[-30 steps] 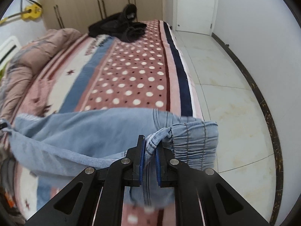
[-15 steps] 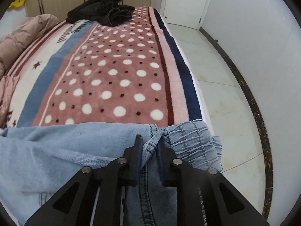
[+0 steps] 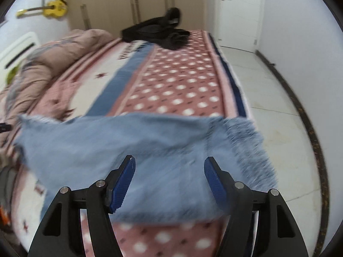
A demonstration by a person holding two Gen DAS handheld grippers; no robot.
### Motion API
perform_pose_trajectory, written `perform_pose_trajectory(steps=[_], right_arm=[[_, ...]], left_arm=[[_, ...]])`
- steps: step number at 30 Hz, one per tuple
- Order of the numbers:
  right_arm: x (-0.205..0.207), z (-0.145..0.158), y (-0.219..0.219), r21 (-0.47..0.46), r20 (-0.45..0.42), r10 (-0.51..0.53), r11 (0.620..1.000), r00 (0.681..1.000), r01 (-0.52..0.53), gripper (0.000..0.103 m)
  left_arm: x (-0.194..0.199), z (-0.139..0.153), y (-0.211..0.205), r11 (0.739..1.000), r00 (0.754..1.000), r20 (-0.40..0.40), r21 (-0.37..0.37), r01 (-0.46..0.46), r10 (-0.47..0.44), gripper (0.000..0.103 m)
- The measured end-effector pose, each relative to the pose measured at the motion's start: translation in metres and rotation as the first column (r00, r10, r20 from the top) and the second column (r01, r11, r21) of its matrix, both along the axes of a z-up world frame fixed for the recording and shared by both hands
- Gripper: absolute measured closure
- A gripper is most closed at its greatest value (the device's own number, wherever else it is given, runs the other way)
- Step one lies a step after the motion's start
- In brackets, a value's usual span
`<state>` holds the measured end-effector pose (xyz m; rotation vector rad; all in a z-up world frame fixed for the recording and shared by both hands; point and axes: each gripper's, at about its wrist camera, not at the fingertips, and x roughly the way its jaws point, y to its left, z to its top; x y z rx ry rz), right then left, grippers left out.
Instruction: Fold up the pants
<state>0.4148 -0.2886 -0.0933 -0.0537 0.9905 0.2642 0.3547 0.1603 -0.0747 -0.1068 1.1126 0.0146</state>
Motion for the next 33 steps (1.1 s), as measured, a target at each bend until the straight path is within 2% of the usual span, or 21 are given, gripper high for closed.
perform_pose_trajectory(steps=[2, 5, 7, 8, 9, 12, 13, 14, 17, 19, 20, 22, 23, 26, 29, 33], right_arm=[[-0.016, -0.005, 0.008, 0.01, -0.011, 0.036, 0.999, 0.999, -0.036, 0.04], [-0.033, -0.011, 0.015, 0.025, -0.024, 0.071, 0.997, 0.997, -0.07, 0.04], [-0.041, -0.013, 0.017, 0.034, -0.027, 0.083, 0.996, 0.996, -0.082, 0.04], [-0.044, -0.014, 0.018, 0.033, -0.026, 0.088, 0.996, 0.996, -0.087, 0.04], [-0.046, -0.014, 0.019, 0.031, -0.025, 0.092, 0.995, 0.995, -0.092, 0.04], [-0.051, -0.016, 0.017, 0.035, -0.024, 0.095, 0.995, 0.995, -0.094, 0.04], [-0.052, -0.017, 0.016, 0.037, -0.024, 0.094, 0.995, 0.995, -0.093, 0.04], [-0.052, -0.018, 0.016, 0.039, -0.025, 0.094, 0.995, 0.995, -0.093, 0.04], [-0.051, -0.022, 0.016, 0.043, -0.029, 0.097, 0.994, 0.995, -0.096, 0.04], [-0.05, -0.025, 0.018, 0.042, -0.032, 0.099, 0.994, 0.995, -0.097, 0.04], [-0.049, -0.027, 0.02, 0.043, -0.033, 0.1, 0.994, 0.994, -0.098, 0.04], [-0.048, -0.028, 0.022, 0.051, -0.034, 0.101, 0.994, 0.994, -0.1, 0.04], [-0.047, -0.028, 0.023, 0.056, -0.033, 0.103, 0.993, 0.994, -0.101, 0.04], [-0.047, -0.029, 0.025, 0.057, -0.033, 0.109, 0.993, 0.994, -0.107, 0.04], [-0.048, -0.03, 0.022, 0.061, -0.038, 0.106, 0.993, 0.994, -0.103, 0.04], [-0.046, -0.033, 0.016, 0.054, -0.04, 0.086, 0.995, 0.996, -0.083, 0.04]], left_arm=[[-0.008, -0.015, -0.006, 0.997, 1.0, -0.022, -0.074, 0.007, -0.009, 0.007], [-0.011, -0.037, -0.005, 0.984, 0.999, -0.036, -0.175, -0.037, 0.031, 0.007], [-0.012, -0.045, -0.004, 0.976, 0.998, -0.017, -0.207, -0.065, 0.063, 0.007], [-0.009, -0.048, -0.001, 0.973, 0.997, -0.007, -0.214, -0.082, 0.082, 0.011], [-0.007, -0.052, 0.003, 0.968, 0.994, 0.001, -0.225, -0.108, 0.111, 0.02], [-0.006, -0.058, 0.013, 0.943, 0.987, -0.002, -0.295, -0.151, 0.158, 0.034], [-0.007, -0.059, 0.016, 0.934, 0.986, -0.007, -0.32, -0.161, 0.167, 0.034], [-0.009, -0.058, 0.015, 0.924, 0.986, -0.011, -0.349, -0.157, 0.164, 0.034], [-0.017, -0.049, 0.008, 0.926, 0.991, 0.016, -0.359, -0.116, 0.131, 0.034], [-0.019, -0.047, 0.002, 0.898, 0.994, 0.013, -0.431, -0.091, 0.107, 0.034], [-0.018, -0.047, -0.001, 0.895, 0.995, 0.015, -0.439, -0.084, 0.101, 0.033], [-0.013, -0.052, -0.003, 0.918, 0.993, 0.009, -0.382, -0.106, 0.119, 0.033], [-0.01, -0.058, -0.001, 0.921, 0.99, -0.003, -0.368, -0.131, 0.14, 0.033], [-0.007, -0.072, 0.017, 0.905, 0.974, -0.017, -0.367, -0.215, 0.225, 0.034], [-0.009, -0.073, 0.029, 0.894, 0.959, 0.016, -0.367, -0.257, 0.283, 0.046], [-0.014, -0.066, 0.029, 0.901, 0.947, 0.055, -0.328, -0.283, 0.317, 0.059]])
